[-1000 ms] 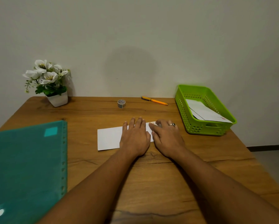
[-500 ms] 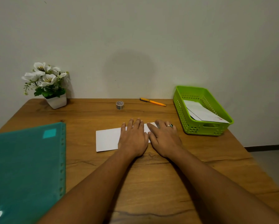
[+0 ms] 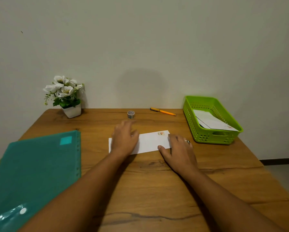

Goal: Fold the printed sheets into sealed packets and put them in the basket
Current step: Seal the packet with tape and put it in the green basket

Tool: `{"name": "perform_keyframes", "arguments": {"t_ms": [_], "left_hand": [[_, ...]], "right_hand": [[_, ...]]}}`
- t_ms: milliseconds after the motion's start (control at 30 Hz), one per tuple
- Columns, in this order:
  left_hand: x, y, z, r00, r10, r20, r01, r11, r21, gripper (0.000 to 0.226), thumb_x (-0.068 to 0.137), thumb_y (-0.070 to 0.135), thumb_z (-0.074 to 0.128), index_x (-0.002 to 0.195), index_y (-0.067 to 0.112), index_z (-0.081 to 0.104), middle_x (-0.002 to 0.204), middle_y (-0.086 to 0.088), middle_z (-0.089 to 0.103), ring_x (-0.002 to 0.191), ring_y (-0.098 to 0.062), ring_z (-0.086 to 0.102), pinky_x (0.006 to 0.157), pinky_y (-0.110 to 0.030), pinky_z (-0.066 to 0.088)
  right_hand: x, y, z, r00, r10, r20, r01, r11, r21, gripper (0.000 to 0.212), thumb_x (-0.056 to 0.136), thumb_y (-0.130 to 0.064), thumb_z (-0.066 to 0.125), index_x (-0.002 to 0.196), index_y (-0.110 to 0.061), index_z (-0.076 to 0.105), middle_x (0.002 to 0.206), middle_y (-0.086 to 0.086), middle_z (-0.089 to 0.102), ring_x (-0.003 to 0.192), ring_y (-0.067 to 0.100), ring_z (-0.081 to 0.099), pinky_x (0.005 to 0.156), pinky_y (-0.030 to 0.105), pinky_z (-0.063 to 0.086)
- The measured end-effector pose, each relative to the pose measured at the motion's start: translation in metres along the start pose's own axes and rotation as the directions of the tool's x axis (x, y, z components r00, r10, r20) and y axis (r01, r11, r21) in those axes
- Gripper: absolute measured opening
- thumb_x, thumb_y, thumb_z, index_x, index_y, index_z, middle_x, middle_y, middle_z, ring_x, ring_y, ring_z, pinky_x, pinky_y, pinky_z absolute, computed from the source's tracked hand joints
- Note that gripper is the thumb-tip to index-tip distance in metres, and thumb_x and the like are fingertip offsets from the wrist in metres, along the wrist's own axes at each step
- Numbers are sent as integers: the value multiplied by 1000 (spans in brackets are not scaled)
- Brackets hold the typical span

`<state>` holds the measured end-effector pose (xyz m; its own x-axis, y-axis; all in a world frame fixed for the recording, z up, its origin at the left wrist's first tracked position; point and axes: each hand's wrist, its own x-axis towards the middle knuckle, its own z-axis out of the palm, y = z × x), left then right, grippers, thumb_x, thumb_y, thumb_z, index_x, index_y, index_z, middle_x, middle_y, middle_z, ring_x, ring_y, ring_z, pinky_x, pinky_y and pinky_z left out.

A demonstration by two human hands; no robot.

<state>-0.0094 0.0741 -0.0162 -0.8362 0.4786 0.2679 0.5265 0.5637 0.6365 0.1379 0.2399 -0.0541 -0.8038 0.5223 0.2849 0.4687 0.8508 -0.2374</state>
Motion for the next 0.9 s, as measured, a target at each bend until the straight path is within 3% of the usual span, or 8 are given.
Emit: {"name": "perform_keyframes", "arguments": {"t_ms": [67, 133, 233, 433, 633, 900], "left_hand": [[-6, -15, -25, 988, -155, -28, 157, 962, 224, 53, 97, 43, 61, 146, 25, 50, 145, -5, 51, 134, -26, 45, 109, -47, 43], [-17, -28, -46, 956, -293, 33, 256, 881, 399, 71, 91, 61, 63, 147, 22, 46, 146, -8, 49, 134, -29, 44, 106, -48, 45], [-31, -40, -57, 937, -325, 132, 211, 823, 527, 87, 82, 73, 64, 149, 21, 41, 148, -9, 47, 134, -30, 44, 106, -49, 46], [-36, -39, -63, 954, -243, 176, 129, 861, 491, 82, 80, 66, 72, 148, 28, 44, 147, -3, 49, 134, -26, 44, 107, -49, 45], [-25, -38, -78, 895, -281, 347, 64, 850, 524, 83, 75, 70, 75, 145, 33, 47, 143, -4, 49, 132, -26, 43, 106, -48, 46], [-24, -27, -85, 833, -324, 449, 28, 835, 550, 59, 73, 67, 79, 114, 31, 55, 123, 2, 52, 113, -19, 48, 101, -42, 50]], "right_hand": [[-2, -2, -2, 999, 45, 2, -45, 999, -6, 68, 94, -70, 47, 140, -21, 53, 135, 1, 61, 124, 25, 54, 102, 44, 42], [-3, -3, -2, 999, 48, -3, -48, 998, 36, 66, 94, -69, 49, 140, -22, 52, 135, 0, 62, 125, 24, 54, 104, 44, 41], [-5, -6, -4, 999, 43, 5, -43, 996, 76, 64, 95, -65, 53, 142, -21, 51, 138, -1, 62, 128, 24, 52, 106, 44, 40], [-13, -6, -7, 998, 68, 17, -70, 970, 233, 59, 91, -55, 67, 138, -21, 54, 136, -3, 63, 129, 22, 51, 105, 42, 41], [-21, -6, -11, 997, 61, 36, -69, 961, 267, 54, 93, -50, 67, 138, -22, 55, 140, -4, 59, 132, 18, 49, 108, 38, 37], [-30, -8, -16, 995, 64, 79, -83, 956, 280, 57, 95, -50, 66, 143, -24, 51, 147, -6, 55, 136, 18, 46, 111, 39, 38]]}}
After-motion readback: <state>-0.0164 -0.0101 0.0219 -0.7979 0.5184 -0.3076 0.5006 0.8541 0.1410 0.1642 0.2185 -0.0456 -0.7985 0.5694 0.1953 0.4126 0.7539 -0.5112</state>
